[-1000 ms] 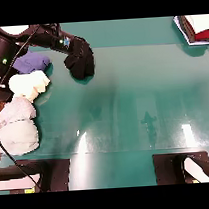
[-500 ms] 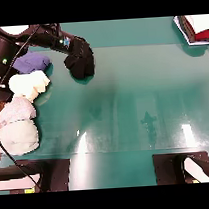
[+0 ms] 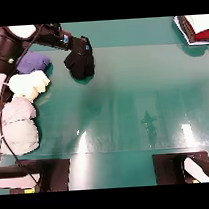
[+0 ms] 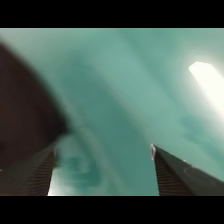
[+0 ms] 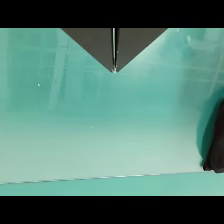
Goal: Fold the shirts.
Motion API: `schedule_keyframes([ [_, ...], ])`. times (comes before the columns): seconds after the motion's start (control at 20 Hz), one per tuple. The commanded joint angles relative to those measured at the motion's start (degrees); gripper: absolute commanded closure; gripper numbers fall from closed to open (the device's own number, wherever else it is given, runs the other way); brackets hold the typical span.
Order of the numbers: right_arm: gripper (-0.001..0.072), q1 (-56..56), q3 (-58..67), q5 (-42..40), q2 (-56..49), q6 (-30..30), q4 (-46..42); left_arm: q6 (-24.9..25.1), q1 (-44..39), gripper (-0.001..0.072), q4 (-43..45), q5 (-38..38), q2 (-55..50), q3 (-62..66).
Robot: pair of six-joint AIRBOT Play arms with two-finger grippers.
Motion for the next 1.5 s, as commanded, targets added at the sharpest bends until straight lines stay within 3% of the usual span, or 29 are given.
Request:
schedule_keyframes([
  [0.0,0.0696,0.0,0.0,-0.1,0.0,0.0,0.0,-3.9,2.8,-0.0009,10.1,5.1,-6.8,0.0],
  [0.2,0.0696,0.0,0.0,0.7,0.0,0.0,0.0,-3.8,8.4,-0.001,5.5,7.6,-17.7,0.0],
  [0.45,0.0696,0.0,0.0,-0.6,0.0,0.0,0.0,-0.2,9.5,-0.0007,-4.2,12.2,-22.7,0.0],
  [0.5,0.0696,0.0,0.0,-1.0,0.0,0.0,0.0,-0.2,9.5,0.0166,-5.1,12.7,-22.7,0.2],
  [0.55,0.0696,0.1,0.0,-1.2,0.0,0.0,0.1,-0.2,9.5,0.0523,-5.7,12.5,-22.5,0.7],
  [0.6,0.0696,0.1,0.0,-1.6,0.0,0.0,0.0,-0.3,9.5,0.0677,-5.9,12.0,-22.3,1.6],
  [0.75,0.0696,0.1,0.0,-6.3,0.7,0.0,0.1,0.5,9.4,0.0683,-6.9,3.3,-22.2,12.0],
  [0.8,0.0696,0.1,0.0,-8.8,1.2,0.0,0.1,3.0,9.4,0.0683,-9.4,0.2,-21.8,16.7],
  [1.0,0.0696,0.1,0.0,-16.1,3.4,0.0,0.0,23.1,8.6,0.0684,-37.8,-1.6,-7.9,17.3],
  [1.05,0.0696,0.1,0.0,-16.3,3.4,0.0,0.0,25.3,7.8,0.0683,-41.6,-3.9,-4.0,16.5],
  [1.25,0.0696,0.1,0.0,-15.8,3.3,0.0,0.0,25.5,3.1,0.0682,-42.9,-12.1,8.4,12.4],
  [1.45,0.0696,0.1,0.0,-14.6,3.4,0.0,0.1,24.6,-0.5,0.0683,-33.8,-15.9,10.5,6.2],
])
